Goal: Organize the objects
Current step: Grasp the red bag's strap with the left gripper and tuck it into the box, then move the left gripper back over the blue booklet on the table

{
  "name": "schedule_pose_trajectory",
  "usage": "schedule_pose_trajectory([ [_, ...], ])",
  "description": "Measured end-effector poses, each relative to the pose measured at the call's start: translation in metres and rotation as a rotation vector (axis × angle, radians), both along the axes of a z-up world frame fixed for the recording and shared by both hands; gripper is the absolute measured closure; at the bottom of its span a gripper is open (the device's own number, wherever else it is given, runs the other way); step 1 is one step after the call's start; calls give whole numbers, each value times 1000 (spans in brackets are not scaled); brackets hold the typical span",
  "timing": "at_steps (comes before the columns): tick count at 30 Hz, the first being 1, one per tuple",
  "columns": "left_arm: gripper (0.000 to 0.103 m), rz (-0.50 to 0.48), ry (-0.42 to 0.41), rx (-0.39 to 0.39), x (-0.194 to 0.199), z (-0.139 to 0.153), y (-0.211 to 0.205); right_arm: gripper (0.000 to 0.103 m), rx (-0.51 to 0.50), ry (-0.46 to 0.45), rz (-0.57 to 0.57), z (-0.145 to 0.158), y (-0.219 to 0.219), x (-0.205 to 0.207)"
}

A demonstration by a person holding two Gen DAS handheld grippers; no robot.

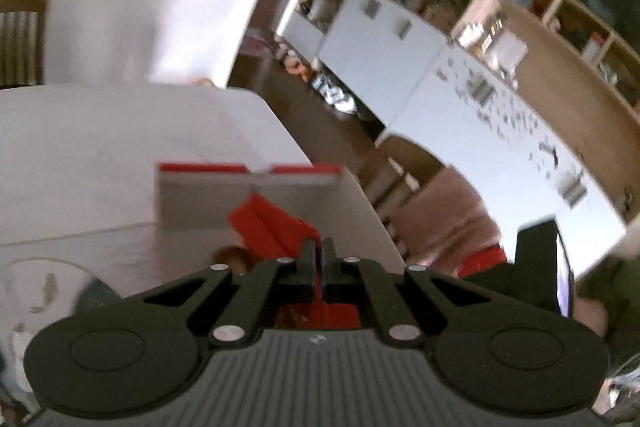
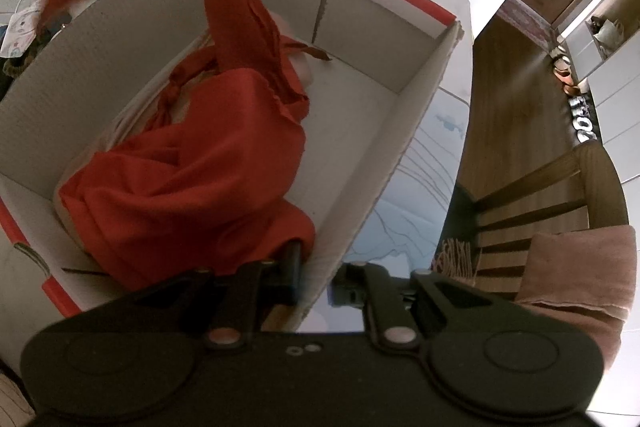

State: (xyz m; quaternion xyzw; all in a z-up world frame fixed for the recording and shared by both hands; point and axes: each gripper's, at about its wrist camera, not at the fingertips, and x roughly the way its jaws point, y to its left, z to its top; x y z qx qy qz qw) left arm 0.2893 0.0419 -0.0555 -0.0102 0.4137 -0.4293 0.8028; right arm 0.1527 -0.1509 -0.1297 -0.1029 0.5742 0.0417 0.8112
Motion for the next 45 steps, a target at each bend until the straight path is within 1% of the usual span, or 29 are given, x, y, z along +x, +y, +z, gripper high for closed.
schedule_pose_trajectory([
  [3, 102, -35, 29, 63, -8, -22, -18, 91, 1, 0, 0, 0, 0, 0],
  [5, 102, -48, 36, 131, -12, -38, -27, 92, 1, -2, 2, 0, 0, -1],
  [7, 102, -45, 51, 180, -14, -51, -29, 92, -8, -14, 17, 0, 2, -3],
  [9, 102, -42, 63, 208, -17, -59, -25, 92, -25, -27, 48, 0, 4, -6],
  [12, 102, -39, 78, 242, -23, -67, -20, 92, -18, -37, 73, 0, 3, -7],
  [17, 102, -46, 81, 268, -32, -68, -12, 93, -25, -51, 124, 0, 3, -7],
  [22, 101, -36, 42, 275, -45, -60, 3, 93, -43, -44, 138, 0, 5, -5],
  [27, 98, 1, 8, 280, -54, -49, 9, 92, -42, -37, 134, 1, 7, -5],
  [28, 96, 4, -2, 273, -56, -46, 12, 92, -45, -37, 134, 2, 8, -5],
  [30, 89, 19, -25, 264, -60, -40, 15, 92, -49, -37, 134, 3, 9, -5],
  [31, 78, 26, -37, 259, -62, -37, 19, 92, -51, -36, 133, 2, 10, -5],
  [32, 63, 35, -49, 252, -63, -34, 21, 91, -55, -36, 132, 2, 11, -5],
  [33, 55, 46, -63, 241, -65, -30, 24, 91, -58, -36, 132, 2, 11, -5],
  [34, 43, 54, -77, 234, -66, -26, 25, 91, -59, -36, 132, 2, 11, -4],
  [36, 42, 69, -99, 228, -68, -20, 28, 91, -57, -31, 125, 3, 12, -4],
  [39, 42, 92, -105, 215, -70, -14, 37, 91, -55, -19, 115, 3, 13, -4],
  [43, 42, 130, -119, 206, -70, -6, 59, 92, -51, -20, 105, 3, 14, -7],
  [45, 40, 152, -129, 204, -72, -1, 72, 92, -47, -20, 101, 4, 14, -8],
])
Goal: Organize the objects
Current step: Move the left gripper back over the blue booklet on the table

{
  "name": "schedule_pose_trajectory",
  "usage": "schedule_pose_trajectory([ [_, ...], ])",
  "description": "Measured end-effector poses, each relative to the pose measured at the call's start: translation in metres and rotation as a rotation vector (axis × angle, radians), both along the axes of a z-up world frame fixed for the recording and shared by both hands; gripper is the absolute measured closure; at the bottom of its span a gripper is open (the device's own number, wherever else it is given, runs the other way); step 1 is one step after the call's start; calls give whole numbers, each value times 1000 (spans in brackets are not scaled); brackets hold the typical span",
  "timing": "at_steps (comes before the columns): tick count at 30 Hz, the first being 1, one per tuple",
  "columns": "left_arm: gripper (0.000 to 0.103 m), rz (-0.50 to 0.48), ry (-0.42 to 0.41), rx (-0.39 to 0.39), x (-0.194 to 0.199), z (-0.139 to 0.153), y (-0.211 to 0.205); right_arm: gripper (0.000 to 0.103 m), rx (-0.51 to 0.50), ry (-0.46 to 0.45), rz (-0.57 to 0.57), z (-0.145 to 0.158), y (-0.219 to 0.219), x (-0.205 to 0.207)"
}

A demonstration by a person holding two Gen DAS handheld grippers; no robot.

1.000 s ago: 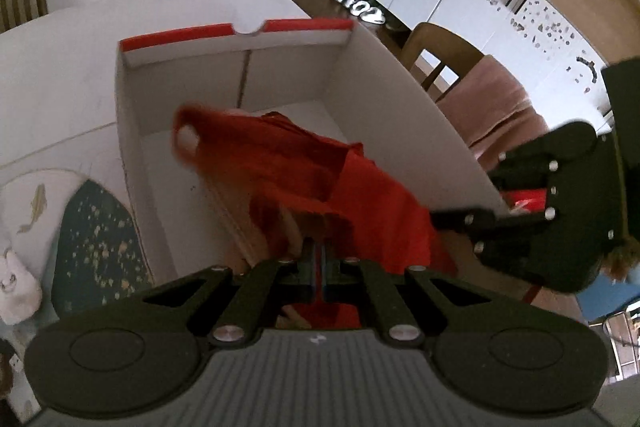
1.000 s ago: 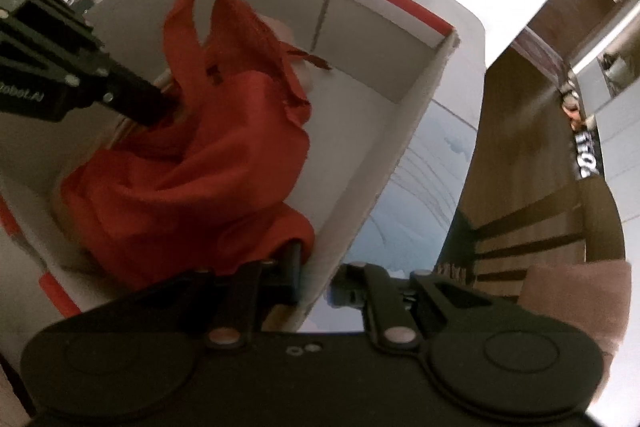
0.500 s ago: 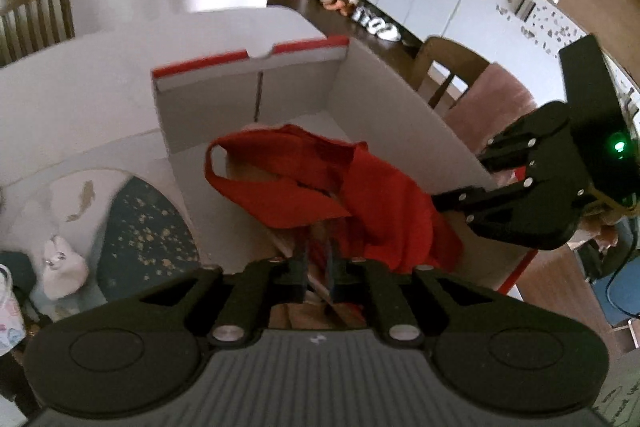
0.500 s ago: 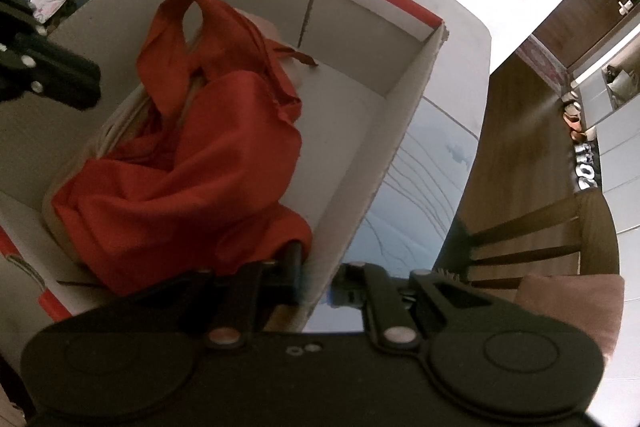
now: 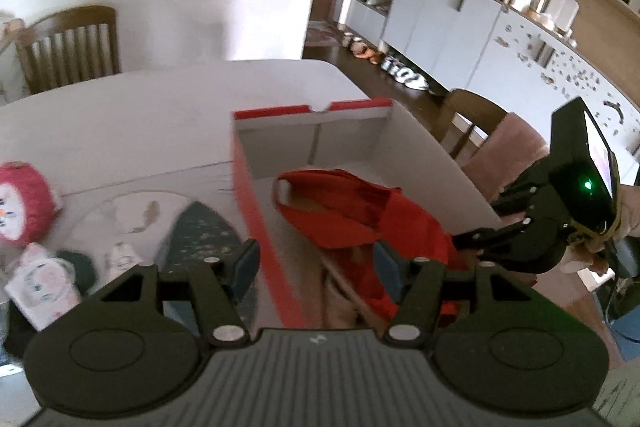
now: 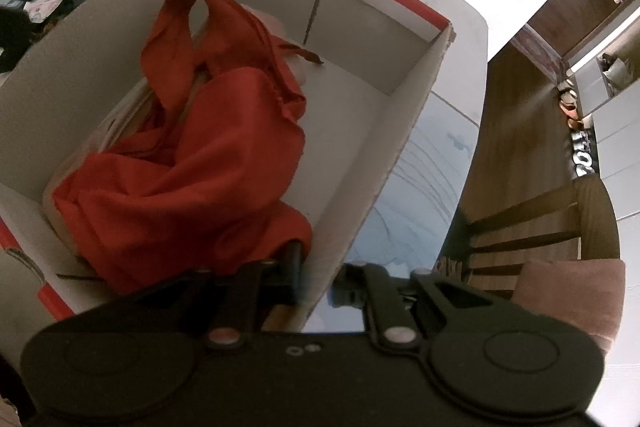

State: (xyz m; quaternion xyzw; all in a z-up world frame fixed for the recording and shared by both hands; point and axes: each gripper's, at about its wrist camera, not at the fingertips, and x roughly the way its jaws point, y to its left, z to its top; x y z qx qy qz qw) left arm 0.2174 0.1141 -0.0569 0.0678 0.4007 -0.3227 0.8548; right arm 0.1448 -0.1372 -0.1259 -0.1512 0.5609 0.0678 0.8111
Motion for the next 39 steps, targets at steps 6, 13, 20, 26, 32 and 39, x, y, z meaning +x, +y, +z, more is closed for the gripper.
schedule_pose_trajectory([
  [6, 32, 102, -45, -7, -1, 14, 51, 92, 5, 2, -14, 1, 0, 0],
  [13, 20, 257, -97, 26, 2, 22, 116, 92, 11, 8, -16, 1, -3, 2],
  [20, 11, 403, -103, 89, 16, 7, 169, 92, 13, 18, -27, -2, -4, 5],
  [26, 0, 451, -76, 113, 32, -20, 188, 91, 5, 25, -34, -6, -3, 7],
  [32, 0, 489, -50, 170, 48, -52, 208, 91, 2, 35, -44, -11, -2, 9],
  [39, 0, 613, -36, 226, 73, -72, 252, 90, -6, 52, -47, -15, -2, 12],
])
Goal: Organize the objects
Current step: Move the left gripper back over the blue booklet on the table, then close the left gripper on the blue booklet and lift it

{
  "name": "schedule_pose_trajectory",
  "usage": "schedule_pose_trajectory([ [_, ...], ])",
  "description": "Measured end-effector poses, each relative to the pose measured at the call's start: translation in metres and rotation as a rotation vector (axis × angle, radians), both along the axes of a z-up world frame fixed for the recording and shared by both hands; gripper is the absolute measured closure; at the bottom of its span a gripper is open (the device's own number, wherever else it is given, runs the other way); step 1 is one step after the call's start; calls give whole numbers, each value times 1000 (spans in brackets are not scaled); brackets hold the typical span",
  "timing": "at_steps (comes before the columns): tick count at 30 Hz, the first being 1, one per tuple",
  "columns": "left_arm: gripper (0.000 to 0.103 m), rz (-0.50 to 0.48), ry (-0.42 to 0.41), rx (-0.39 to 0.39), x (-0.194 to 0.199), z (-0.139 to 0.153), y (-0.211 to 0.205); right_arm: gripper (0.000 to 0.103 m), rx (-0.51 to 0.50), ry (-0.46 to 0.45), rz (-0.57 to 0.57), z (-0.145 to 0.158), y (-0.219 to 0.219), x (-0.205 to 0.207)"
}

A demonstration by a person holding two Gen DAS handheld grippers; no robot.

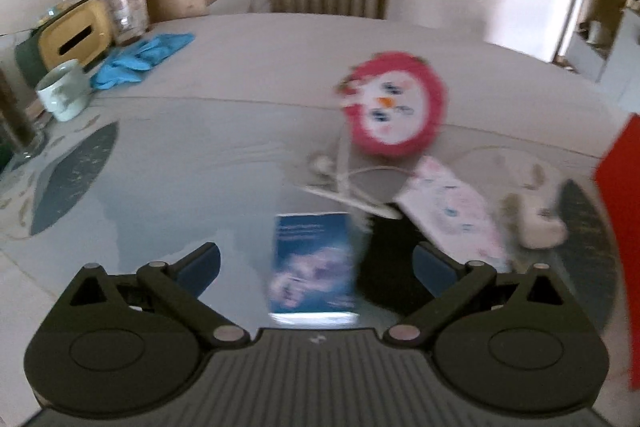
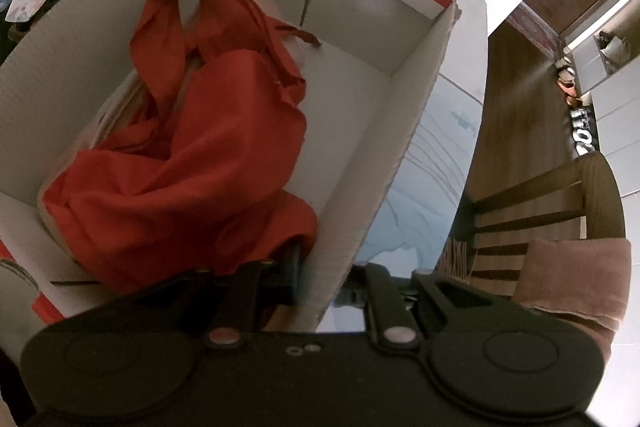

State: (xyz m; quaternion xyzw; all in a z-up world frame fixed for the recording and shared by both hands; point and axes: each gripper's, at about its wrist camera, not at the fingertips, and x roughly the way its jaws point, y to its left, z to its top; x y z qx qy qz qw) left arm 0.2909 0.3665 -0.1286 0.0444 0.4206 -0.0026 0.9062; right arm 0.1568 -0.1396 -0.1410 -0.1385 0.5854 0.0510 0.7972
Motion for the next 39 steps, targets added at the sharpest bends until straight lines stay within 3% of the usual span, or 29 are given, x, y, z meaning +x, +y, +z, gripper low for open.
schedule_pose_trajectory([
  [8, 0, 25, 60, 47, 24, -24, 9, 89, -10, 18, -10, -5, 2, 4],
  [16, 1, 26, 119, 8, 39, -39, 10, 89, -12, 29, -15, -6, 3, 8],
  [18, 6, 32, 118, -10, 39, -40, 11, 89, -12, 31, -17, -6, 3, 9],
  [20, 24, 38, 124, -31, 40, -40, 12, 89, -13, 32, -18, -7, 3, 9],
  [26, 52, 38, 122, -59, 38, -38, 14, 89, -12, 33, -18, -8, 2, 9],
  [39, 53, 59, 131, -50, 7, -20, 8, 89, -19, 32, -2, -10, 3, 7],
])
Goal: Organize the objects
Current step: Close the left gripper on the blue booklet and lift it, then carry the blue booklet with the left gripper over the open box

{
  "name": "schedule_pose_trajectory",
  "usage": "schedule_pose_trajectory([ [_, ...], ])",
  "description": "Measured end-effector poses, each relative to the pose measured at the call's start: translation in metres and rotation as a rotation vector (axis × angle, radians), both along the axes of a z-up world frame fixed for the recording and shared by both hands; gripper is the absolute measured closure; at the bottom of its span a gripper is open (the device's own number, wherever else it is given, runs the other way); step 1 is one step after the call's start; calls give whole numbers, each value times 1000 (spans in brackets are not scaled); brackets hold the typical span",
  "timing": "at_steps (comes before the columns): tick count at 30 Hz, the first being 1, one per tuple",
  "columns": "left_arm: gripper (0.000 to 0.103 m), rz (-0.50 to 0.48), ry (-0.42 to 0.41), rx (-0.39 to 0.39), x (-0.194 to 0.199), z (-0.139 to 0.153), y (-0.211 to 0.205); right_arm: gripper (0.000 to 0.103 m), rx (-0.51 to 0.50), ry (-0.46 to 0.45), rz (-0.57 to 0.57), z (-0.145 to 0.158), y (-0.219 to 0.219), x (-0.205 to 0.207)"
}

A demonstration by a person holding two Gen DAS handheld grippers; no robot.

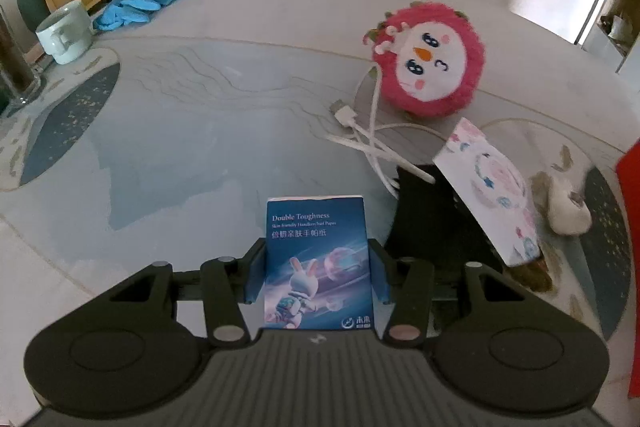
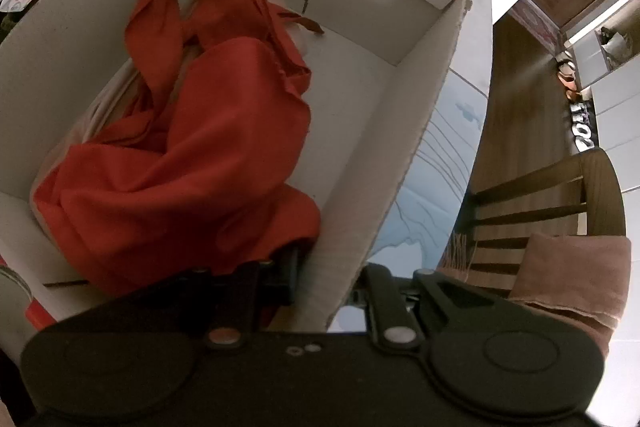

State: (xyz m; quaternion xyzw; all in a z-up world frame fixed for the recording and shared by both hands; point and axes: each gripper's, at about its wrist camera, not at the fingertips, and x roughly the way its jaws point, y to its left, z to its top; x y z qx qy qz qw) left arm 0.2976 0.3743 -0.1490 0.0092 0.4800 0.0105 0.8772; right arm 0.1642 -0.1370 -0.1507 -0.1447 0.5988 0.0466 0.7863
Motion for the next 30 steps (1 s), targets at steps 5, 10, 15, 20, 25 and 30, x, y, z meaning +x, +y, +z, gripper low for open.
schedule_pose_trajectory([
  [5, 53, -15, -12, -14, -20, 16, -7, 89, 1, -3, 3, 0, 1, 0],
  [10, 53, -66, -31, -19, -39, 33, -22, 90, 8, -7, 14, 1, 0, -2],
  [15, 53, -129, -53, -46, -54, 52, -44, 90, 11, -12, 23, 1, 0, -3],
  [20, 53, -196, -70, -70, -65, 70, -73, 90, 13, -17, 29, 2, 0, -4],
  [25, 53, -283, -84, -86, -70, 87, -109, 90, 13, -21, 33, 2, 0, -5],
  [30, 53, -400, -98, -107, -72, 100, -152, 90, 15, -24, 33, 2, -1, -6],
])
